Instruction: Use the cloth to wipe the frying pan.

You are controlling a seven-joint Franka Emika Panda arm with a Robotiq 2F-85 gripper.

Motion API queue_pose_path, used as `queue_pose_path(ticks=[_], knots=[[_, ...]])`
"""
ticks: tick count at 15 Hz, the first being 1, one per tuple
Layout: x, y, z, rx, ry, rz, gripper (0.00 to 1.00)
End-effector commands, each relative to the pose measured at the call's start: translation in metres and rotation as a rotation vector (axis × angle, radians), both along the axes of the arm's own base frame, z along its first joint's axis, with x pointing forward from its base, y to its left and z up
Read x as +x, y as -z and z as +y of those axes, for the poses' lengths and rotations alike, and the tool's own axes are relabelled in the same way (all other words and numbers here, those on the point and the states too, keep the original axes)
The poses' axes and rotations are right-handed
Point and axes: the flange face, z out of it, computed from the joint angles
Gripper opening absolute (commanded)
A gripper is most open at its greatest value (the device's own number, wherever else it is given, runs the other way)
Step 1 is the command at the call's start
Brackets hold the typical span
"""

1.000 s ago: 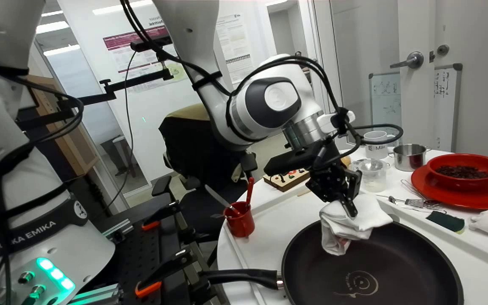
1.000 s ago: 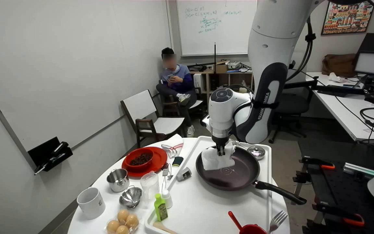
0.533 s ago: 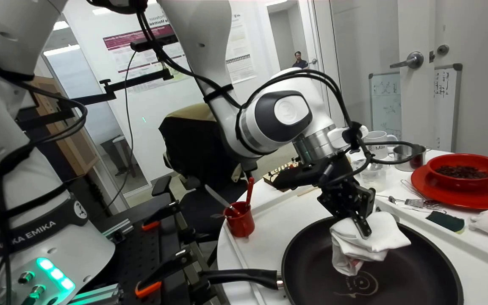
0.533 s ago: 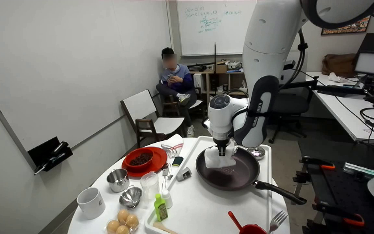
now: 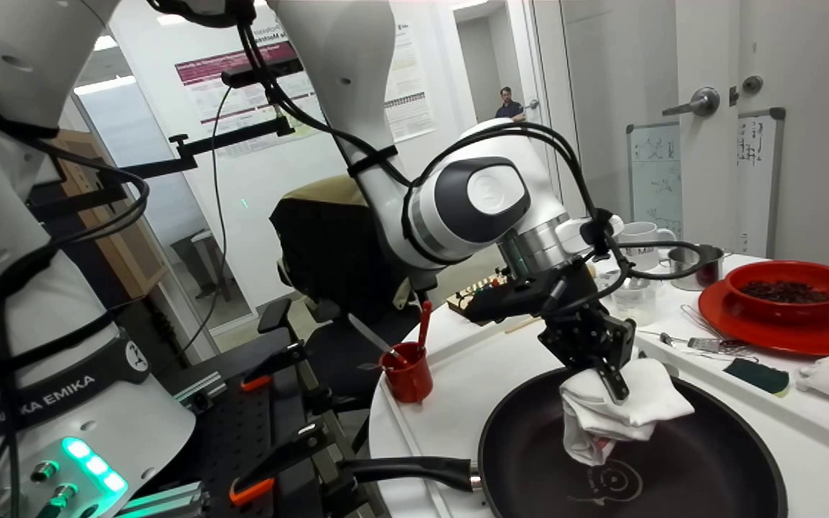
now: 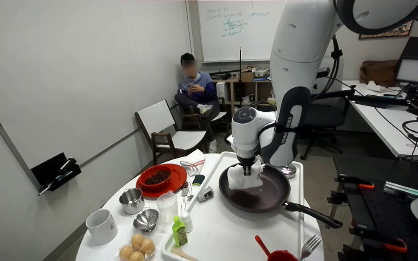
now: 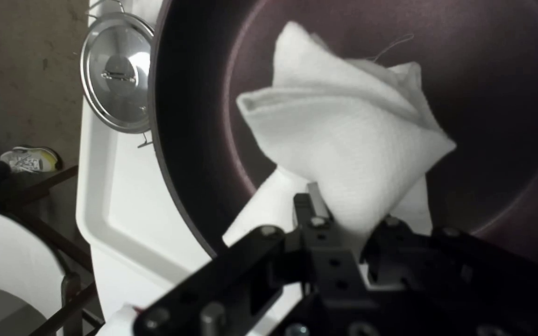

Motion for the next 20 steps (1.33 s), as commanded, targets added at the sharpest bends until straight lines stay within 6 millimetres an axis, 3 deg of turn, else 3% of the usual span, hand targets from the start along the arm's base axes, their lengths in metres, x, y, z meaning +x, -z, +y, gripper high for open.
queue_pose_path(ticks=[1,7,15,20], knots=[[0.011,-0.001,0.015,0.003,-0.053,-0.018,0.07],[0.026,0.001,0.031,-0.044,-0.114,-0.03,0.07],[0.012,0.023,0.009,-0.082,-0.103,0.021,0.07],[0.005,0.047,0.024,0.017,-0.212,0.086,0.07]])
